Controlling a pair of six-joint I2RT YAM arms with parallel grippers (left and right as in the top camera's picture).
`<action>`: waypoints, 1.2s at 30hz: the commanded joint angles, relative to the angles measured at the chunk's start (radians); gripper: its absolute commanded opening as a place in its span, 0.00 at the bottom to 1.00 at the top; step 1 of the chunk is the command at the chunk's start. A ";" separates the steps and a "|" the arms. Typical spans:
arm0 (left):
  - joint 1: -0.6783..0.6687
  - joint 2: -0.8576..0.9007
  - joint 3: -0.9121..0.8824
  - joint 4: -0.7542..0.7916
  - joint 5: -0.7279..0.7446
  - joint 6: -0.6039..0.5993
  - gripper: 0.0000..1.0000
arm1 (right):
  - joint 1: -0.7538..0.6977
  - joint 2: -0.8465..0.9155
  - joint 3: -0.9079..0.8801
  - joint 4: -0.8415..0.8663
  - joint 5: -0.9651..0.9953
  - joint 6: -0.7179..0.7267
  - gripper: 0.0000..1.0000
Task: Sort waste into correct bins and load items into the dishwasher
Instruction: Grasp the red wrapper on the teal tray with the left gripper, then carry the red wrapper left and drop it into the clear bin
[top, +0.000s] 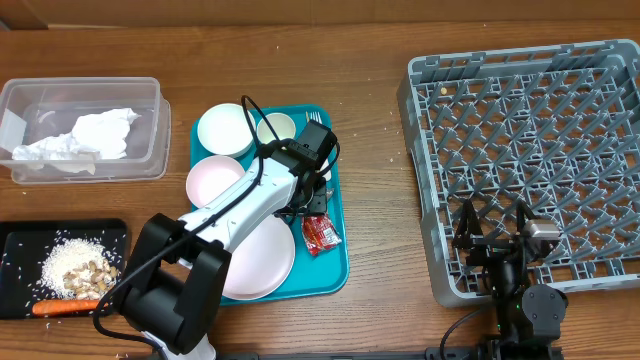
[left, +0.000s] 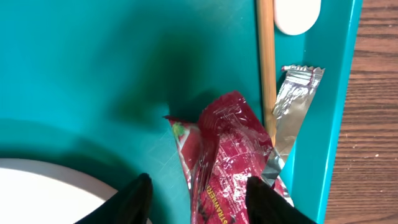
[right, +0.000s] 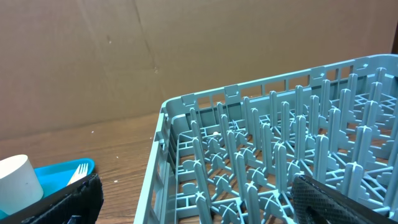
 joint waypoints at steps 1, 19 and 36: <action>-0.002 0.040 -0.014 0.011 -0.010 0.020 0.50 | -0.005 -0.006 -0.011 0.008 0.009 -0.003 1.00; -0.002 0.058 0.059 -0.023 -0.006 0.020 0.04 | -0.005 -0.006 -0.011 0.007 0.009 -0.003 1.00; 0.442 -0.024 0.782 -0.441 -0.420 -0.050 0.04 | -0.005 -0.006 -0.011 0.008 0.009 -0.003 1.00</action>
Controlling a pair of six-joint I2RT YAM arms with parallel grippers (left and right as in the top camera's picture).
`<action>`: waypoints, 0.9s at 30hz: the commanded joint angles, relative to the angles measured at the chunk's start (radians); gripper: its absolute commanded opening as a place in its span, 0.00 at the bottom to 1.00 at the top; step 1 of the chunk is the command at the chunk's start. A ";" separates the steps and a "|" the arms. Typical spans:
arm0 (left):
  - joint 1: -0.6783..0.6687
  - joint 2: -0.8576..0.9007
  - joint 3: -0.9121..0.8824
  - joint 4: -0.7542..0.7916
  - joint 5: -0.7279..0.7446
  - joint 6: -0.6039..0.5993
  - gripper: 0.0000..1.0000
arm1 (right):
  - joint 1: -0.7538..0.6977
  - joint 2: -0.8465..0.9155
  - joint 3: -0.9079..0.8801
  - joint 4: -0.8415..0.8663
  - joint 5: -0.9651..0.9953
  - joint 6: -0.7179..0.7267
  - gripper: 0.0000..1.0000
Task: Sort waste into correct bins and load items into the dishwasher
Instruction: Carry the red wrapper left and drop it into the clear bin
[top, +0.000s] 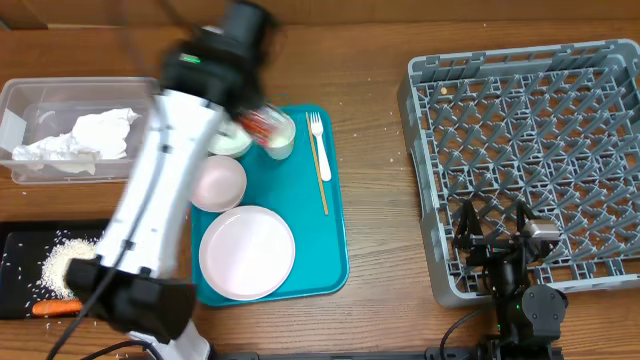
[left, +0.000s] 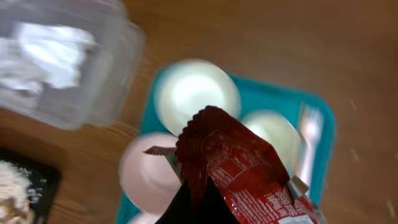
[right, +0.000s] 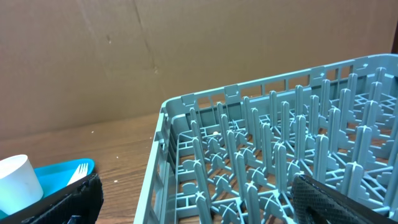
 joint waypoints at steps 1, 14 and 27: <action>0.236 -0.008 0.013 0.076 -0.087 -0.053 0.04 | -0.005 -0.006 -0.011 0.007 0.010 -0.004 1.00; 0.614 0.180 0.013 0.306 0.024 -0.044 0.64 | -0.005 -0.006 -0.011 0.006 0.010 -0.003 1.00; 0.468 -0.187 0.017 0.242 0.240 0.011 0.84 | -0.005 -0.006 -0.011 0.007 0.010 -0.003 1.00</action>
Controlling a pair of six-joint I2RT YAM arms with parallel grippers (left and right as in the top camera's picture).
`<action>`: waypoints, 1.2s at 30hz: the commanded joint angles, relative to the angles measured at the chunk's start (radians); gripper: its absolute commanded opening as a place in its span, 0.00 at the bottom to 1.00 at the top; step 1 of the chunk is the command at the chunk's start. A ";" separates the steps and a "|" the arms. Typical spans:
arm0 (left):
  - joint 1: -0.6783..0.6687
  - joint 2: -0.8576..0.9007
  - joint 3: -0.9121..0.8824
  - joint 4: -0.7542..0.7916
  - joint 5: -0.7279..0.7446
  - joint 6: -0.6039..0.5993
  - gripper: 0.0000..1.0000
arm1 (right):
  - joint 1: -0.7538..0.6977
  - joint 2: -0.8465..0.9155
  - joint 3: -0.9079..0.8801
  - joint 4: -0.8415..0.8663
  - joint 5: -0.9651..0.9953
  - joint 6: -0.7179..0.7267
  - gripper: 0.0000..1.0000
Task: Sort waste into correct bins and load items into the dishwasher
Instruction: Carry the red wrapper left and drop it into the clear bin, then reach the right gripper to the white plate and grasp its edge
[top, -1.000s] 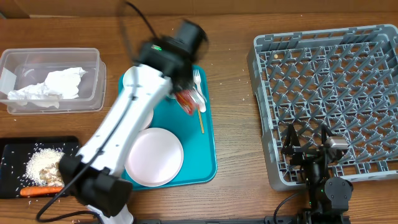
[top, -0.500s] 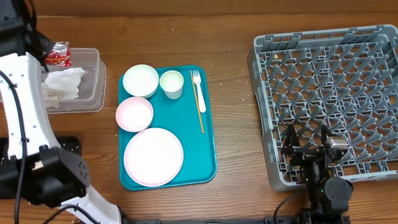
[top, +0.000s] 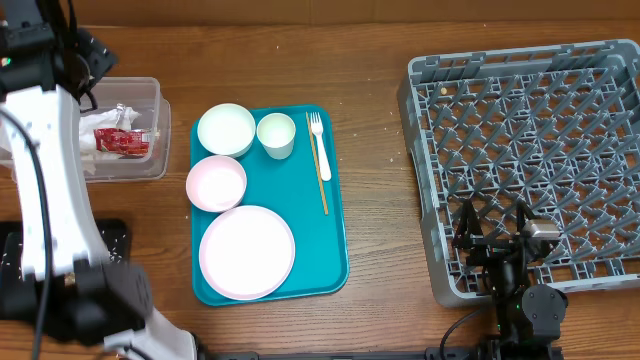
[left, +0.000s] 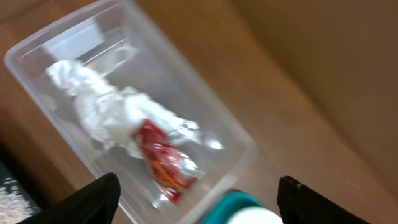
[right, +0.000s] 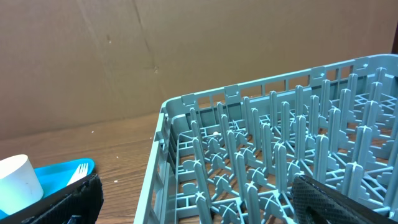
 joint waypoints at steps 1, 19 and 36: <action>-0.090 -0.220 0.015 -0.048 0.113 0.024 1.00 | -0.005 -0.006 -0.011 0.008 0.010 -0.003 1.00; 0.106 -0.290 0.013 -0.380 0.092 -0.017 1.00 | -0.005 -0.006 -0.011 0.061 0.007 0.000 1.00; 0.169 -0.256 0.013 -0.399 0.180 -0.112 1.00 | -0.003 0.121 0.354 0.237 -0.586 0.467 1.00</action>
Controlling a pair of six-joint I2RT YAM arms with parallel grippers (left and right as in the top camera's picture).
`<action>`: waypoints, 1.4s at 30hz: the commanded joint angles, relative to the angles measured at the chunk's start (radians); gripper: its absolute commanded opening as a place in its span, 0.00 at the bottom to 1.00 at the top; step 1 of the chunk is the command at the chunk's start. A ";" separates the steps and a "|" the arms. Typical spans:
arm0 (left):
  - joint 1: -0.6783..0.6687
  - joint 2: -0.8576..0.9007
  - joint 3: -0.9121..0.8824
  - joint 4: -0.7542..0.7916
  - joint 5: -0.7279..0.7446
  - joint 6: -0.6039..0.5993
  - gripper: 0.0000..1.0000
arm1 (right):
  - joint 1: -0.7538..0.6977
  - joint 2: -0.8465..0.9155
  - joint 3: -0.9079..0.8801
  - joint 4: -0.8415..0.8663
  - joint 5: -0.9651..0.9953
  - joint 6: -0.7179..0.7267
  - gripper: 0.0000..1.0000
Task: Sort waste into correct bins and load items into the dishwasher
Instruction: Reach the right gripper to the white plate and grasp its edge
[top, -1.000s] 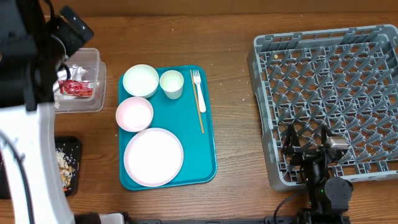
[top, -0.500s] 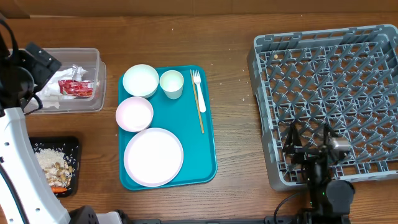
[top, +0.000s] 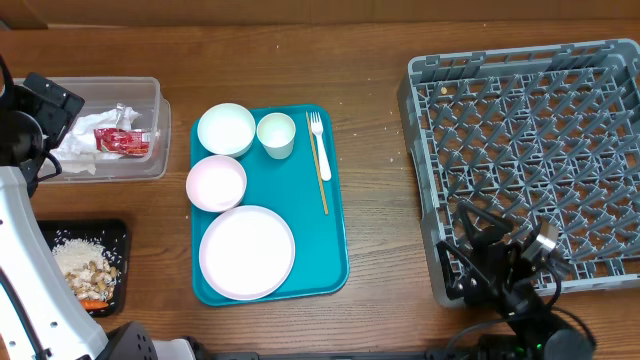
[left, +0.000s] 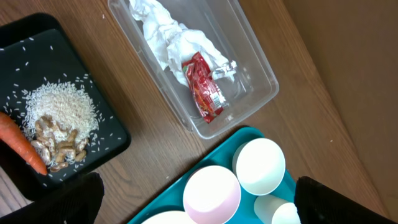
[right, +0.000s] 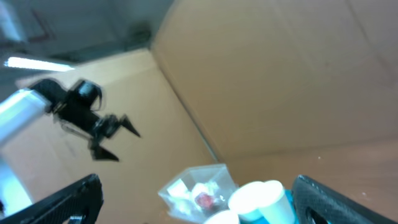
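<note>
A red wrapper (top: 122, 143) lies on white tissue inside the clear bin (top: 150, 160) at the far left; the left wrist view shows the wrapper (left: 205, 94) too. My left gripper (top: 30, 140) hangs high beside that bin, open and empty (left: 199, 208). The teal tray (top: 335, 250) carries a white bowl (top: 225, 129), a cup (top: 276, 133), a pink bowl (top: 216, 183), a white plate (top: 247, 252), a fork (top: 318, 140) and a wooden stick (top: 320, 180). My right gripper (top: 490, 265) is open at the near edge of the grey dish rack (top: 530, 150), empty (right: 199, 208).
A black tray (top: 20, 240) holding rice, food scraps and a carrot (left: 25, 146) lies at the near left. A cardboard wall stands behind the table. Bare wood separates the teal tray from the rack.
The left gripper has moved back from over the clear bin, so its view now takes in the bin, the black tray and the bowls. The right wrist view has swung up from the rack toward the wall.
At first my left gripper stood open around the red wrapper on the teal tray. Then it held the wrapper above the bowls. Later it was open over the clear bin with the wrapper lying inside, where it remains. The right arm stayed still until now.
</note>
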 joint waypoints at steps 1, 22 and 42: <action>0.000 0.004 -0.003 -0.003 0.007 -0.021 1.00 | -0.002 0.145 0.282 -0.161 0.043 -0.239 1.00; 0.000 0.004 -0.003 -0.003 0.007 -0.021 1.00 | 0.750 1.686 1.586 -0.949 0.854 -0.820 1.00; 0.000 0.004 -0.003 -0.003 0.007 -0.021 1.00 | 0.861 1.852 1.559 -1.240 0.568 -0.666 1.00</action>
